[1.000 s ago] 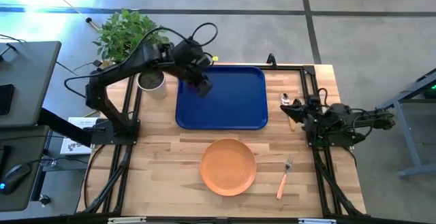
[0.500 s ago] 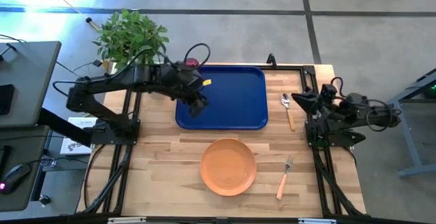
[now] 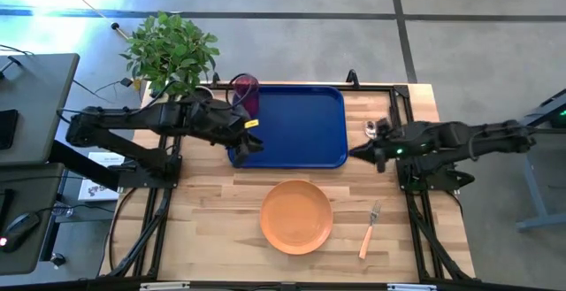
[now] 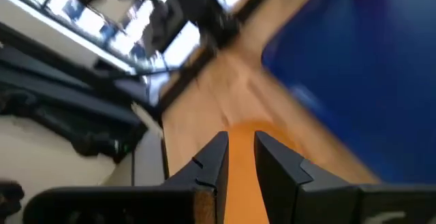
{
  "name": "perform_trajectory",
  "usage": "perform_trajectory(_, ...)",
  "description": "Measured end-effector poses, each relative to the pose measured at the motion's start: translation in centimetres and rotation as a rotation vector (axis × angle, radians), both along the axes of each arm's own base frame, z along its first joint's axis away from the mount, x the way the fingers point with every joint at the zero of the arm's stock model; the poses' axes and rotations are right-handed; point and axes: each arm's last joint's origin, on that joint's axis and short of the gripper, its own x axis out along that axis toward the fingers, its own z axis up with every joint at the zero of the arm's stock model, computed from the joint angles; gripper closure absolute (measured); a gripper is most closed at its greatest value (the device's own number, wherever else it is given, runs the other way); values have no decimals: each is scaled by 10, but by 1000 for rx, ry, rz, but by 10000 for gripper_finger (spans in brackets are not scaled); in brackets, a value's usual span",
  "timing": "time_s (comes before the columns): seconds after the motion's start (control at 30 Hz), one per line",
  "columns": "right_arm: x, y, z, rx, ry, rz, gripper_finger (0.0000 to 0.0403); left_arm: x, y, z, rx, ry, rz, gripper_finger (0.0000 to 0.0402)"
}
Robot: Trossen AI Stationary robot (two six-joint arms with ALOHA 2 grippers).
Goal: Pick and place plate/cup/fork/spoon on tray
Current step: Put the orange plate on the blue serving tray
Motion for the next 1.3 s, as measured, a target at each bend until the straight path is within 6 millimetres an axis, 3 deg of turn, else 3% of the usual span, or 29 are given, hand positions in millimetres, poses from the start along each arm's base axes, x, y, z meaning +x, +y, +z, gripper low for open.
perform_trajectory(0.33,44,22,-37,122,266,0,340,-10,-4,3,49,-24,-38,296)
perform_trajectory(0.9,85,46,-111,198,627,-122,340,-11,-4,4,73,-25,-52,296)
perform_trajectory(1.3,107,54,-131,168,726,-72,340,-10,-4,4,67,-25,-43,296)
